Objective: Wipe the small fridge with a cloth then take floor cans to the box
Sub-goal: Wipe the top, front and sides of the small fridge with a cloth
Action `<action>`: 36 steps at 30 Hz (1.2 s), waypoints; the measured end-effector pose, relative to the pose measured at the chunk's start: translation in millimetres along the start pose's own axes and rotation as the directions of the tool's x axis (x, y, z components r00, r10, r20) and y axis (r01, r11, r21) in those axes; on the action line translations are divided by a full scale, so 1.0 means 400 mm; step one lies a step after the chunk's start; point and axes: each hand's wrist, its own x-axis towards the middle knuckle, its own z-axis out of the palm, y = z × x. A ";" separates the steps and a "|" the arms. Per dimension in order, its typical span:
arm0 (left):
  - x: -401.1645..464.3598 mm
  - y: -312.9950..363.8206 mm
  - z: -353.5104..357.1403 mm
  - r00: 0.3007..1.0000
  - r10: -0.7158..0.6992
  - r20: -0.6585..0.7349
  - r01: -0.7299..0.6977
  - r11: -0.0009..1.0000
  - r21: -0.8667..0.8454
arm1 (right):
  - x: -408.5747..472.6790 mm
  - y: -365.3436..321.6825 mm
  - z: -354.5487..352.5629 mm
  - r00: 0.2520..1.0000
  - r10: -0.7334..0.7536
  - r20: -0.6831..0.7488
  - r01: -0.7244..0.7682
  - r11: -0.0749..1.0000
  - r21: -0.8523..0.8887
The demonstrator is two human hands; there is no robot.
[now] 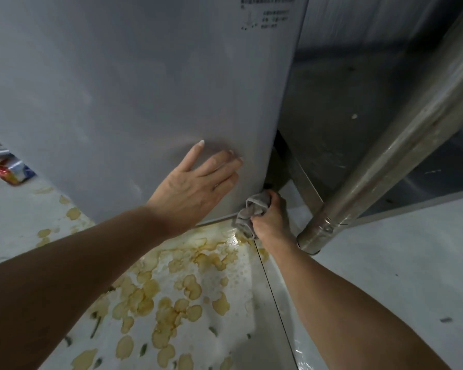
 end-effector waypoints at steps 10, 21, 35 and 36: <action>-0.005 -0.027 -0.015 0.990 0.087 0.110 -0.098 0.991 0.095 | 0.038 -0.042 0.011 0.984 -0.154 -0.087 0.139 0.978 -0.156; 0.012 -0.089 -0.108 0.998 0.069 -0.002 -0.069 0.996 0.062 | -0.028 -0.215 -0.019 0.927 -0.307 -0.214 0.332 0.939 0.089; 0.055 -0.299 -0.334 0.979 -0.139 -0.149 0.147 0.988 0.041 | -0.132 -0.531 -0.119 0.883 -0.414 -0.222 0.461 0.854 0.241; 0.059 -0.312 -0.349 0.978 -0.139 -0.159 0.146 0.989 0.037 | -0.139 -0.554 -0.127 0.879 -0.422 -0.223 0.470 0.847 0.250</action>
